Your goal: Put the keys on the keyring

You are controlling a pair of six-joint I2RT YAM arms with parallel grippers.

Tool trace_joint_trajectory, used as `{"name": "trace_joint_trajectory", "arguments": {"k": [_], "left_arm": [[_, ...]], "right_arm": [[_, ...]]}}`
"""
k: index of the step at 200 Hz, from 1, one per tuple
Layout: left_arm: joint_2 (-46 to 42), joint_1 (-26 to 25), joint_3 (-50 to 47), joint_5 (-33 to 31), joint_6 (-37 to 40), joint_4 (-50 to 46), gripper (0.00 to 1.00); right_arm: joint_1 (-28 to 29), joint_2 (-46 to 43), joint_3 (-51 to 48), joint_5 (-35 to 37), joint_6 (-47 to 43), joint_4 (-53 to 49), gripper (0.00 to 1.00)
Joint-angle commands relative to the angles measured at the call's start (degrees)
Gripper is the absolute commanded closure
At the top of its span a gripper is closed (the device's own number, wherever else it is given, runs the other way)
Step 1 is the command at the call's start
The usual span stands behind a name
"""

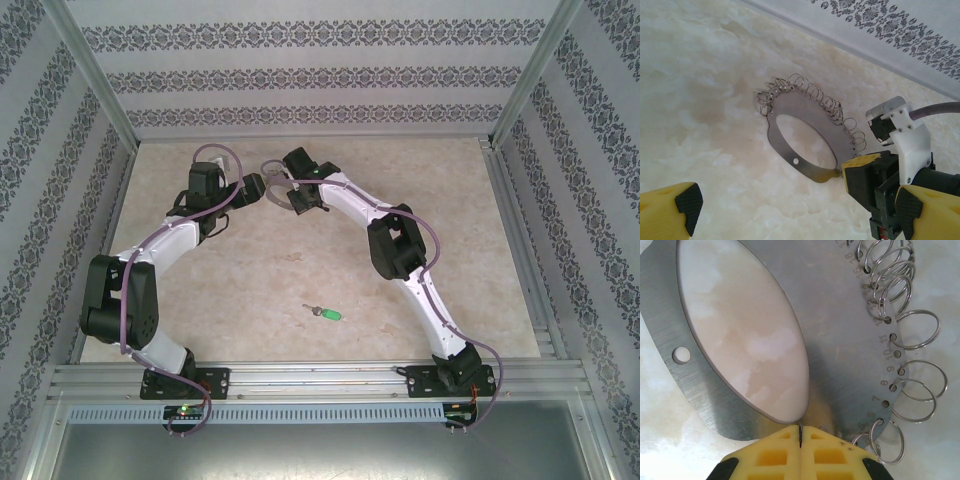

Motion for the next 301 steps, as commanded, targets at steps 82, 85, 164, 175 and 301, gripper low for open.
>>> {"name": "trace_joint_trajectory", "arguments": {"k": [82, 85, 164, 175, 301], "left_arm": [[-9.6, -0.1, -7.4, -4.4, -7.3, 3.7, 0.00], [-9.8, -0.1, -7.6, -4.6, -7.6, 3.7, 0.00], [-15.2, -0.1, -14.5, 0.2, -11.5, 12.5, 0.00], [-15.5, -0.2, -14.0, 2.2, -9.1, 12.0, 0.00], [-23.5, -11.5, -12.6, 7.1, -0.8, 4.4, 0.00]], "right_arm": [[-0.5, -21.2, -34.3, -5.6, 3.8, 18.9, 1.00], [-0.4, -22.0, -35.8, -5.7, 4.0, 19.5, 1.00], [-0.4, -38.7, -57.7, -7.5, 6.5, 32.3, 1.00], [-0.4, -40.9, -59.6, -7.7, 6.5, 33.5, 1.00], [-2.9, -61.3, -74.1, -19.5, 2.8, 44.2, 1.00]]}}
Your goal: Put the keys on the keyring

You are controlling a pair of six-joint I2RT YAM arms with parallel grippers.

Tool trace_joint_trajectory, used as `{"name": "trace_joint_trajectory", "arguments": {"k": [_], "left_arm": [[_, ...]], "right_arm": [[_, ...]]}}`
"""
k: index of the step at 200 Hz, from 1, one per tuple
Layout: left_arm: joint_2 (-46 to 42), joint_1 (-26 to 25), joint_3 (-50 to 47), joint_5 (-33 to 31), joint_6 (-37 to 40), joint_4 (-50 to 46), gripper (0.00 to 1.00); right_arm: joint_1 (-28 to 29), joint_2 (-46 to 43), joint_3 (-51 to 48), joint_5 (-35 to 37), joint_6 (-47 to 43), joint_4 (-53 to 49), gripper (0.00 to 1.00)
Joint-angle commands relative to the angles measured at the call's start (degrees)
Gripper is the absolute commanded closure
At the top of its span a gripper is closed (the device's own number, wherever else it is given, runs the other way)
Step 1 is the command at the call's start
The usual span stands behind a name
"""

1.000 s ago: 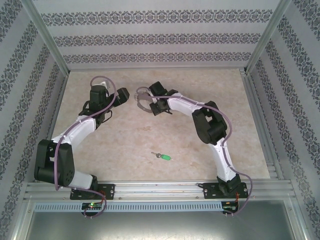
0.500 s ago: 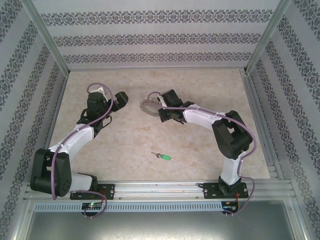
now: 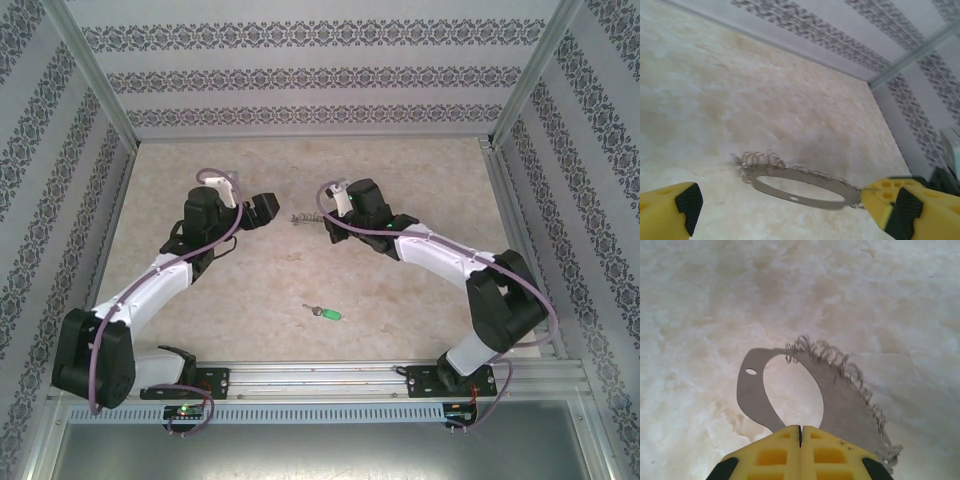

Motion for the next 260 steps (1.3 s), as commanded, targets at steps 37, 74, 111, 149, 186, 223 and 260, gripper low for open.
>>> {"name": "trace_joint_trajectory", "arguments": {"k": [37, 74, 111, 149, 186, 223, 260], "left_arm": [[-7.3, -6.2, 1.8, -0.7, 3.7, -3.3, 0.00], [-6.3, -8.7, 4.2, -0.8, 4.0, -5.3, 0.00], [-6.2, -10.7, 3.7, -1.7, 4.9, -2.7, 0.00], [-5.6, -11.6, 4.3, -1.6, 6.3, -2.2, 0.00], [-5.5, -11.9, 4.3, 0.0, 7.0, -1.0, 0.00], [-4.9, -12.0, 5.4, 5.1, 6.7, -0.6, 0.00], [-2.9, -11.9, 6.9, 11.7, 4.5, 1.2, 0.00]], "right_arm": [[-4.3, -11.1, -7.3, -9.9, -2.2, 11.0, 1.00], [-6.8, -17.0, -11.8, -15.0, -1.1, 18.5, 1.00], [-7.4, -20.9, -12.6, -18.6, -0.3, 20.7, 1.00], [-8.7, -22.2, -13.4, -23.7, 3.7, 25.1, 1.00], [-9.4, -21.0, -15.0, -26.5, 7.7, 30.1, 1.00], [-10.1, -20.1, -16.3, -30.1, 11.0, 34.4, 1.00], [-11.1, -19.2, -17.9, -31.8, 13.8, 37.9, 1.00]]}}
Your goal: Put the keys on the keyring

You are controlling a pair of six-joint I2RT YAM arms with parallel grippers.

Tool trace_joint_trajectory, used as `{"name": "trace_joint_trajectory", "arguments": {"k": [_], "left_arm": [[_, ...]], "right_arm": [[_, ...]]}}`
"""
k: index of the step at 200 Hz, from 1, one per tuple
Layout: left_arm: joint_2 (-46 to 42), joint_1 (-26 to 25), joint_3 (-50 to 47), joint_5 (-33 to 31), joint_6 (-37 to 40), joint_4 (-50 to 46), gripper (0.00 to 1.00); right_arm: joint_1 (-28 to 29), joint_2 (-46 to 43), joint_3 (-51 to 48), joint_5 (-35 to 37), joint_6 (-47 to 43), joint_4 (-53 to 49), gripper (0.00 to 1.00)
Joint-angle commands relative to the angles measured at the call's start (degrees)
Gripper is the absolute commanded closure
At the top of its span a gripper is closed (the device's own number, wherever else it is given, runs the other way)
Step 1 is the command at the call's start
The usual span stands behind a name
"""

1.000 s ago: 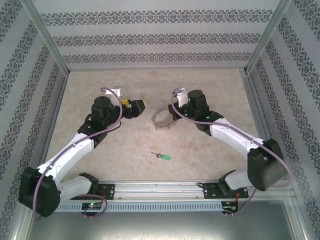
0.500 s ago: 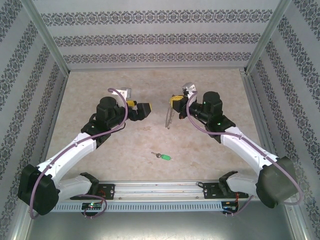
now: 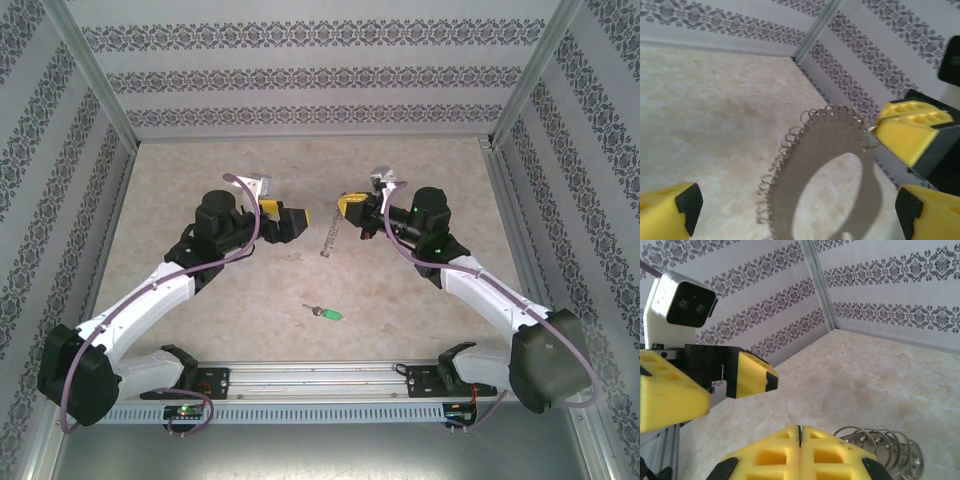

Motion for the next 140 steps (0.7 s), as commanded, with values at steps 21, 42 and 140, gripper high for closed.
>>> {"name": "trace_joint_trajectory", "arguments": {"k": [21, 42, 140], "left_arm": [[2.6, -0.7, 3.2, 6.3, -2.5, 3.9, 0.00], [3.9, -0.7, 3.0, 5.5, -4.3, 5.8, 0.00], [10.7, -0.7, 3.7, 10.0, 0.2, 10.2, 0.00]], "right_arm": [[-1.4, 0.5, -2.4, -3.0, 4.3, 8.8, 1.00], [-2.1, 0.1, -3.2, -3.6, 4.9, 9.5, 1.00], [-3.4, 5.5, -3.0, -7.9, 8.1, 16.0, 1.00]]}}
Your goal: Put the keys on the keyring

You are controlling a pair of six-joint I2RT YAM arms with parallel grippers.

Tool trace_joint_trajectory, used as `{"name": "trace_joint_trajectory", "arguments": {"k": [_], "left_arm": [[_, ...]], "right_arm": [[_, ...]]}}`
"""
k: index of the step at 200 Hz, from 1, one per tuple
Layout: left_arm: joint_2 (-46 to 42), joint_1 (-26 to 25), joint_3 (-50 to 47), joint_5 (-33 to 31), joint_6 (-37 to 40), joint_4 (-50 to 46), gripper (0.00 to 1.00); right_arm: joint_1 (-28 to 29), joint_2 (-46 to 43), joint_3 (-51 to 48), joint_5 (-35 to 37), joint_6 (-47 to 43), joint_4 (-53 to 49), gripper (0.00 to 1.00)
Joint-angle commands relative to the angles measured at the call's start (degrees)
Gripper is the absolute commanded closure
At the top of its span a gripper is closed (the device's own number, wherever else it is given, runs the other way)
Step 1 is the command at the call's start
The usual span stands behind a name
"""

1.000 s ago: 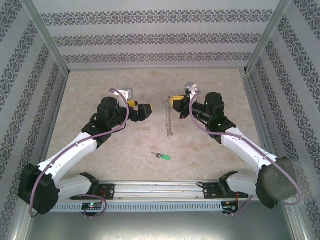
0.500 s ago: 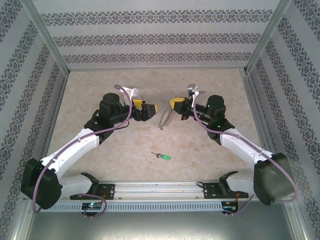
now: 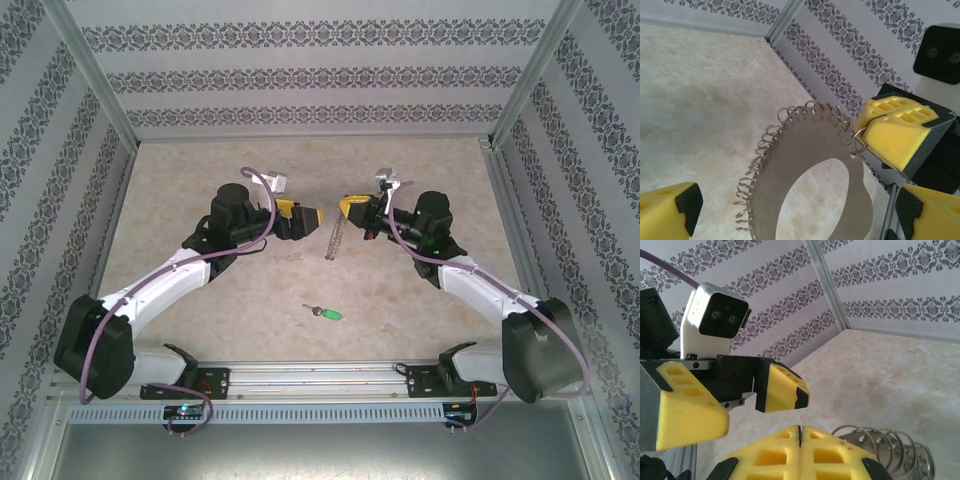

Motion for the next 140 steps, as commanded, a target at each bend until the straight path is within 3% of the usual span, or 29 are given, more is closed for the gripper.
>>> {"name": "trace_joint_trajectory", "arguments": {"k": [1, 111, 140], "left_arm": [[1.6, -0.6, 1.9, 3.0, 2.5, 3.7, 0.00], [6.0, 1.9, -4.2, 9.2, -0.5, 14.1, 0.04], [6.8, 2.3, -4.4, 10.2, -0.9, 14.6, 0.09]], "right_arm": [[-0.7, 1.9, 0.1, -3.2, 1.8, 6.3, 1.00], [-1.0, 13.4, 0.5, -8.0, 7.6, 16.1, 1.00], [-1.0, 13.9, 0.2, -8.1, 8.9, 17.9, 1.00]]}}
